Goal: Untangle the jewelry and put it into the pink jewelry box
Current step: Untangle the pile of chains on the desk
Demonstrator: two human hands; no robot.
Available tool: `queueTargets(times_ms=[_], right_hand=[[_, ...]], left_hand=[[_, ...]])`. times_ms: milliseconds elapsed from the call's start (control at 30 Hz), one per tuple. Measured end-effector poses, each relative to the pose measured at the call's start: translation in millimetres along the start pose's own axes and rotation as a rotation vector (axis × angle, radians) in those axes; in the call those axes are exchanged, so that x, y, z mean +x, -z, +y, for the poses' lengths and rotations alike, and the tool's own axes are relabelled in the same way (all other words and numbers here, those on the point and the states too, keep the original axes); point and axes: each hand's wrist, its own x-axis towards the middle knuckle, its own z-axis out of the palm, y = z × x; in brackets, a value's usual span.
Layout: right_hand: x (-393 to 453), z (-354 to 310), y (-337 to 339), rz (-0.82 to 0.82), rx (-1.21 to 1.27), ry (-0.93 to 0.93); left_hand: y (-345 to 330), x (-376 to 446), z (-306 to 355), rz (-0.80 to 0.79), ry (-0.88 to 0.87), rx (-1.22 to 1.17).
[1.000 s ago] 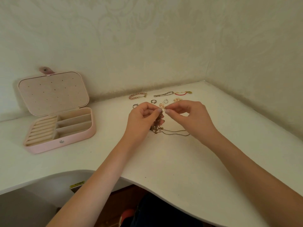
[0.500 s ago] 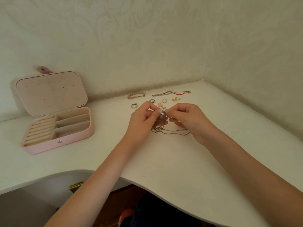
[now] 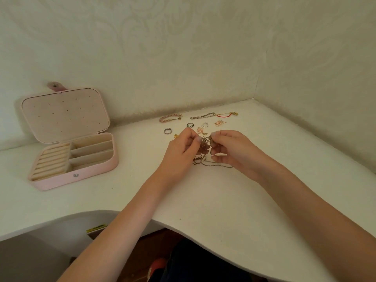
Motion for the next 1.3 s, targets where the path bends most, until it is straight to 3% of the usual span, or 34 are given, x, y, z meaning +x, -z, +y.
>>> queueTargets(times_ms=[133, 367, 633, 833, 1133, 1233, 1300], right_hand=[[0, -2, 7, -0.045, 0.112, -0.056], [4, -1, 17, -0.259, 0.342, -0.191], [5, -5, 25, -0.091, 0.361, -0.014], [3, -11, 42, -0.061, 0.241, -0.025], [-3, -18, 53, -0.032, -0.011, 0.062], [-6, -17, 58, -0.091, -0.171, 0.088], [-11, -18, 57, -0.226, -0.293, 0.099]], left_hand=[[1, 2, -7, 0.001, -0.017, 0.071], [2, 5, -12, 0.052, -0.049, 0.178], [5, 4, -10, 0.151, -0.064, 0.191], [9, 6, -10, 0.253, -0.02, 0.138], [11, 4, -4, 0.276, 0.071, 0.092], [13, 4, -2, 0.265, 0.096, 0.03], [14, 5, 1, 0.24, 0.123, -0.029]])
